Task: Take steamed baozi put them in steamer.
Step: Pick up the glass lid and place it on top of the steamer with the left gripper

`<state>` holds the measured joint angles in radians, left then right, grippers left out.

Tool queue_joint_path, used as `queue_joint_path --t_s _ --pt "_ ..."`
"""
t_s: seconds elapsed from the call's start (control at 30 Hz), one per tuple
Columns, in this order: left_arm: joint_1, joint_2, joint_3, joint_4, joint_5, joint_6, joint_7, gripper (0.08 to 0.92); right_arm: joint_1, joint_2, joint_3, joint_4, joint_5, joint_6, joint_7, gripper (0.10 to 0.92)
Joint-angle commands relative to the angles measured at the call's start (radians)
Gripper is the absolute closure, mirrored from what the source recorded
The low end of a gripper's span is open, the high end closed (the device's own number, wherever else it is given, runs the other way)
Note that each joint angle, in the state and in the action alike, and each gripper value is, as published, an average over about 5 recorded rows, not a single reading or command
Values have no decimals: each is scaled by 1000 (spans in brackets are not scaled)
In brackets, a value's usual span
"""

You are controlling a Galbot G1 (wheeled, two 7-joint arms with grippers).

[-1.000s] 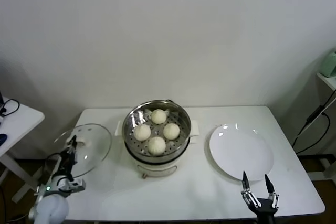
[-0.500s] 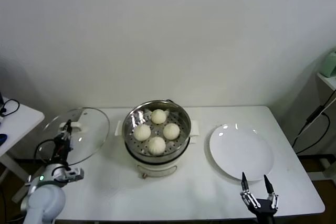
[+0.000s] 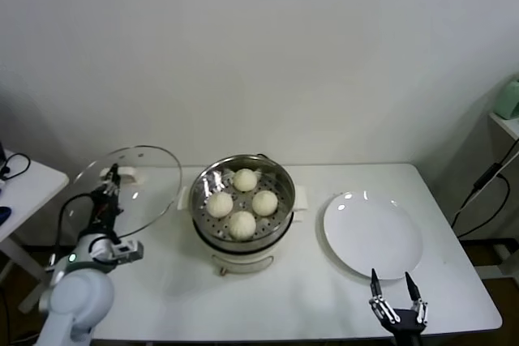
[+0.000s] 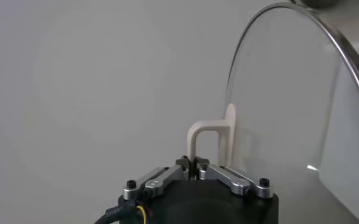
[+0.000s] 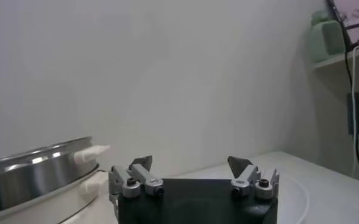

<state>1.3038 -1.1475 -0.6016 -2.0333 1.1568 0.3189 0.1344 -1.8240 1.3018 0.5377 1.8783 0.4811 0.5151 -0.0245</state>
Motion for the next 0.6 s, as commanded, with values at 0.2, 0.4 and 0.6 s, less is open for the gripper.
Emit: queue_joint_path --t_s 0.2,0.4,0.6 --pt "-73 -45 261 -108 65 154 121 863 1 8 -4 -11 -44 -11 12 203" --pt "-108 -101 340 -94 111 161 136 863 2 13 -5 -15 -51 -13 15 203" --pt "-144 -183 407 -80 183 167 165 863 3 19 -5 -20 -54 -14 16 203"
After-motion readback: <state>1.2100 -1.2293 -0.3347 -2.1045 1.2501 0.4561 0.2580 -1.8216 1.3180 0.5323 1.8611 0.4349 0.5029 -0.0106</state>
